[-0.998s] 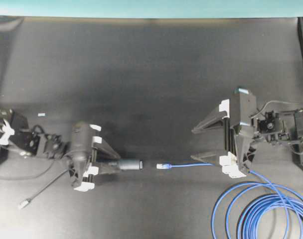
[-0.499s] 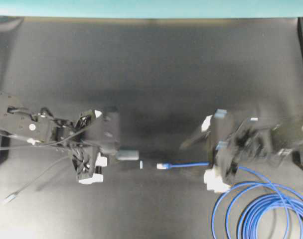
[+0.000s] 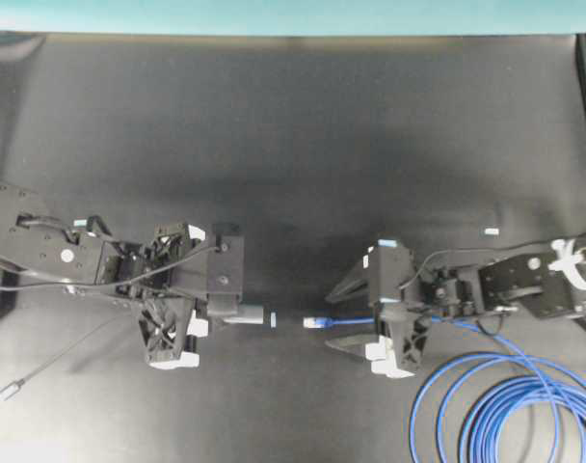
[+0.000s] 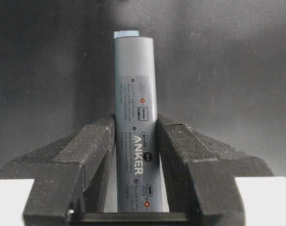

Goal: Insert the LAN cable into the hub.
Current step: 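Lift the hub and cable, raising both grippers off the table, then bring the blue plug toward the hub's port, aligning both grippers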

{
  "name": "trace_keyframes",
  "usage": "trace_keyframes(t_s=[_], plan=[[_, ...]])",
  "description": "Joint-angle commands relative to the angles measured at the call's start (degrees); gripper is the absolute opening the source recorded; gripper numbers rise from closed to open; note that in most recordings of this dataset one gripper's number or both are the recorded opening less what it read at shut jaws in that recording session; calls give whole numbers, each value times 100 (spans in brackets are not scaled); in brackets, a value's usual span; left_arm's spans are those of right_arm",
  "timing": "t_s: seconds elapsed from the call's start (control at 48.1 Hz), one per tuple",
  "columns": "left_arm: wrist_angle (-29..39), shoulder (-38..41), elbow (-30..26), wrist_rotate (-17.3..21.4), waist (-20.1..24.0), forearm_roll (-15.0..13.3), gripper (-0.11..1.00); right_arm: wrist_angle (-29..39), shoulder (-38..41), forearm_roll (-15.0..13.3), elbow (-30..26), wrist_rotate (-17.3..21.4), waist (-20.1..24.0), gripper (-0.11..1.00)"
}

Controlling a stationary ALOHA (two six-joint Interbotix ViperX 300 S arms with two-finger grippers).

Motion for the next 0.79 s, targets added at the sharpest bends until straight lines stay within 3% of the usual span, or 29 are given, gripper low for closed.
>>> trace_keyframes(t_s=[0.0, 0.166, 0.374, 0.561, 0.769], plan=[[-26, -114, -70, -9, -18, 18, 29, -53, 88, -9, -88, -44, 0, 72], [-26, -123, -70, -9, -18, 18, 29, -53, 105, -9, -79, -35, -9, 57], [18, -158, -88, 53, -18, 18, 29, -316, 62, 35, 9, 88, 18, 11], [308, -264, -334, 299, 9, 26, 29, -176, -299, 44, -9, 431, 70, 11], [984, -97, -809, 826, 26, 26, 29, 642, -624, 18, -316, 352, 70, 11]])
